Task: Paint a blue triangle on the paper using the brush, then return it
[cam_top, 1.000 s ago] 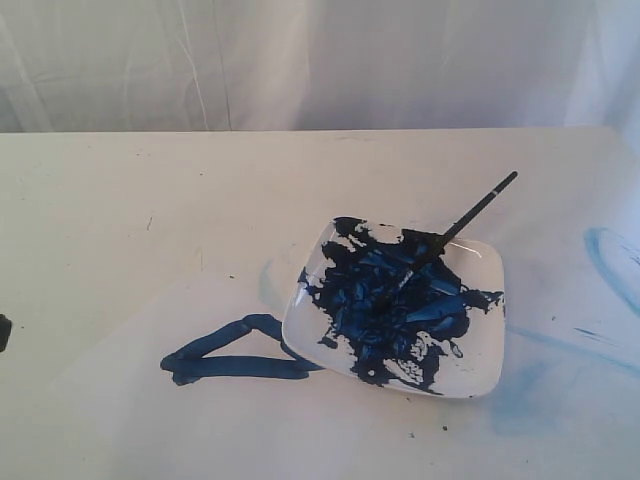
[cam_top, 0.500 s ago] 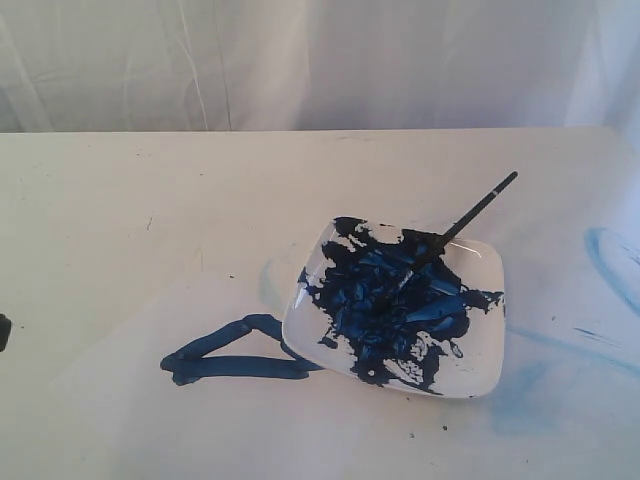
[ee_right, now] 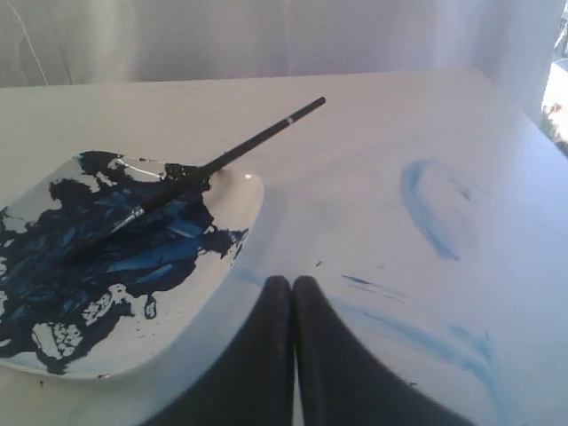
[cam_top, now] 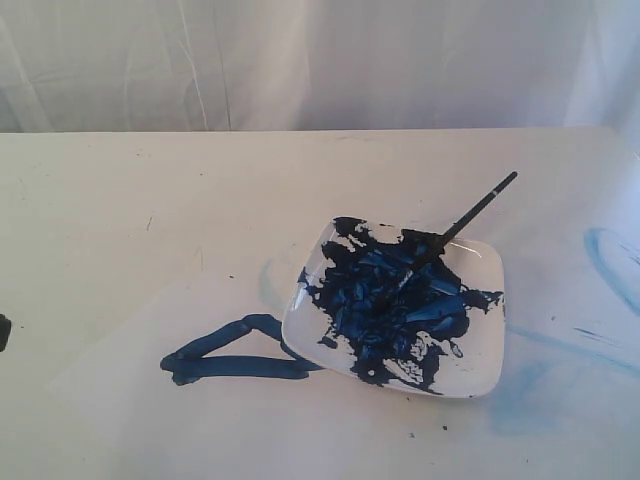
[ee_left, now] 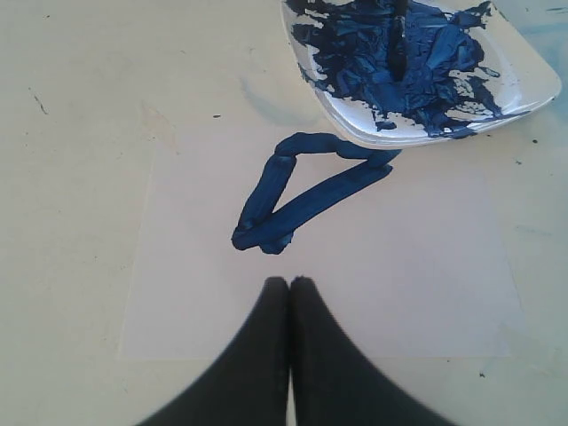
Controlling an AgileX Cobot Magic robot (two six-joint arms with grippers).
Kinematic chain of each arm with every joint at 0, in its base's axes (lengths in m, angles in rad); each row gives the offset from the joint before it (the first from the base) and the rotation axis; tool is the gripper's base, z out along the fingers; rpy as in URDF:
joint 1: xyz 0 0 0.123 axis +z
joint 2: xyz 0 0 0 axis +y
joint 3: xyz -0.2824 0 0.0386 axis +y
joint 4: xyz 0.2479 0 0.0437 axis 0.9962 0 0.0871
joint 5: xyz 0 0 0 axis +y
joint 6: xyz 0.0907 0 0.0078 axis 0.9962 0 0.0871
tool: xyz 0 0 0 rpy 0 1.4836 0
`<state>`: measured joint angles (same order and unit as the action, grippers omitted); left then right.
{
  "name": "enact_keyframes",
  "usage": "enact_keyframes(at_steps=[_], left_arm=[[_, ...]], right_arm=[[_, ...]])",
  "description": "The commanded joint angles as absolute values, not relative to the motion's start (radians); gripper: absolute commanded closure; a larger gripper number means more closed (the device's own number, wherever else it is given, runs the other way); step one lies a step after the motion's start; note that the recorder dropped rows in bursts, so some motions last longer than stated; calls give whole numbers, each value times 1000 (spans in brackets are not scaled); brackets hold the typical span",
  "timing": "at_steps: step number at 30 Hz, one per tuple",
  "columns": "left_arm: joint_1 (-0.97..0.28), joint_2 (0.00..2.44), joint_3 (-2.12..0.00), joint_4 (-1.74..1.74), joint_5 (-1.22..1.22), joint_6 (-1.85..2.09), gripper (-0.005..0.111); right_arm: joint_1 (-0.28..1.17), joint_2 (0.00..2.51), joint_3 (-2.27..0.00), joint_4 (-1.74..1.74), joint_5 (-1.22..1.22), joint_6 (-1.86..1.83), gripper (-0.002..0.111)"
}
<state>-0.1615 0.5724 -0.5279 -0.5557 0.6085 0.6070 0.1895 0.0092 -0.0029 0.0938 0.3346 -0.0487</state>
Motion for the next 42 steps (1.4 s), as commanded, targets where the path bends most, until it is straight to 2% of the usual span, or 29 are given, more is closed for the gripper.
enact_keyframes(at_steps=[1, 20, 34, 42], left_arm=[[-164, 569, -521, -571, 607, 605, 107], [-164, 569, -521, -571, 599, 605, 107], [-164, 569, -521, -571, 599, 605, 107], [-164, 569, -521, -571, 599, 605, 107]], right_arm=[[182, 0, 0, 65, 340, 0, 108], [97, 0, 0, 42, 336, 0, 108], [247, 0, 0, -93, 334, 67, 108], [249, 0, 0, -82, 334, 95, 108]])
